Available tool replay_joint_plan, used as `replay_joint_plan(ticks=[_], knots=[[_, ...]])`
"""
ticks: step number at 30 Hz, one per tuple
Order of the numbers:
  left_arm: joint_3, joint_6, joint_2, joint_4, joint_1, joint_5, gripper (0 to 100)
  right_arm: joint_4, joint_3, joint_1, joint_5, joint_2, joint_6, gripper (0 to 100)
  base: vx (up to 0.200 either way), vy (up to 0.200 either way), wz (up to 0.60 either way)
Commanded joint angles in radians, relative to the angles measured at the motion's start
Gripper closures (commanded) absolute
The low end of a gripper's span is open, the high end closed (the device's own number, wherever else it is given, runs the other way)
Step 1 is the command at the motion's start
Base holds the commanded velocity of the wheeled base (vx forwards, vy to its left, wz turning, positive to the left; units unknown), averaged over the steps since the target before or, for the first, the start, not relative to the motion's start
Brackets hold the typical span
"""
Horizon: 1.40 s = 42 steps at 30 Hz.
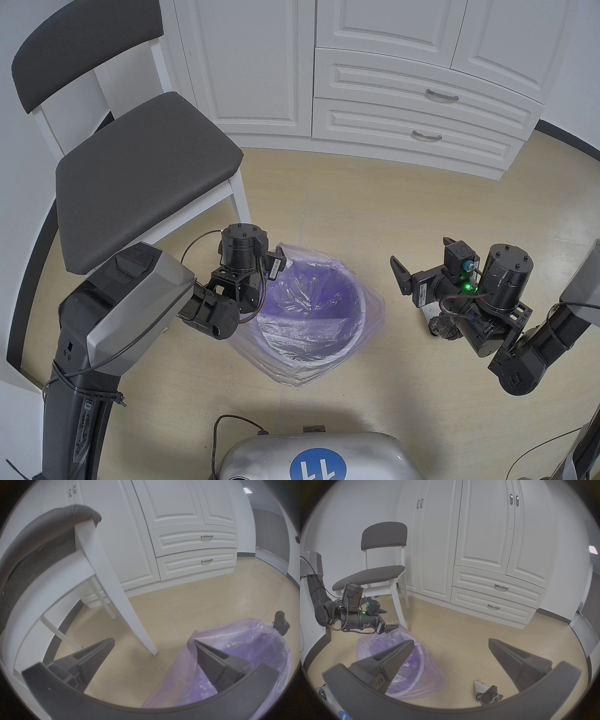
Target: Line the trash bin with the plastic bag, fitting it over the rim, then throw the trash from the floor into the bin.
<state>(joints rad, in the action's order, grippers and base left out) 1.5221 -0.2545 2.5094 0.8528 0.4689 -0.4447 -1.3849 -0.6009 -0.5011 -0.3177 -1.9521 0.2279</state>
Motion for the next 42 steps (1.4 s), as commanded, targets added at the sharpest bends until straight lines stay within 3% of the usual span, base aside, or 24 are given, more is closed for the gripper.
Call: replay_joint_plan(ticks=[1, 7, 14, 19, 26, 37, 42], knots=[[0.072, 0.064, 0.022, -0.057, -0.003, 0.0, 0, 0.0, -0.014, -0.001, -0.001, -0.042, 0.001, 0, 0.0, 0.0, 0.0], [0.092, 0.124, 0.006, -0.101, 0.002, 0.0, 0, -0.003, -0.011, -0.004, 0.002, -0.047, -0.001, 0, 0.0, 0.0, 0.0], [-0.191, 0.167, -0.158, -0.1, 0.002, 0.018, 0, -0.022, -0.01, -0.037, 0.002, -0.093, -0.001, 0, 0.0, 0.0, 0.0], [-0.28, 0.19, -0.205, -0.074, -0.013, 0.038, 0, -0.026, -0.01, -0.048, 0.002, -0.106, -0.001, 0, 0.0, 0.0, 0.0], [-0.461, 0.271, -0.366, -0.055, -0.026, 0.123, 0, -0.026, -0.011, -0.054, 0.002, -0.111, -0.001, 0, 0.0, 0.0, 0.0], [-0.565, 0.362, -0.405, -0.058, -0.072, 0.179, 0, -0.026, -0.008, -0.063, 0.002, -0.119, -0.004, 0, 0.0, 0.0, 0.0], [-0.657, 0.457, -0.396, -0.057, -0.079, 0.231, 0, -0.054, -0.017, -0.071, 0.0, -0.16, -0.002, 0, 0.0, 0.0, 0.0]])
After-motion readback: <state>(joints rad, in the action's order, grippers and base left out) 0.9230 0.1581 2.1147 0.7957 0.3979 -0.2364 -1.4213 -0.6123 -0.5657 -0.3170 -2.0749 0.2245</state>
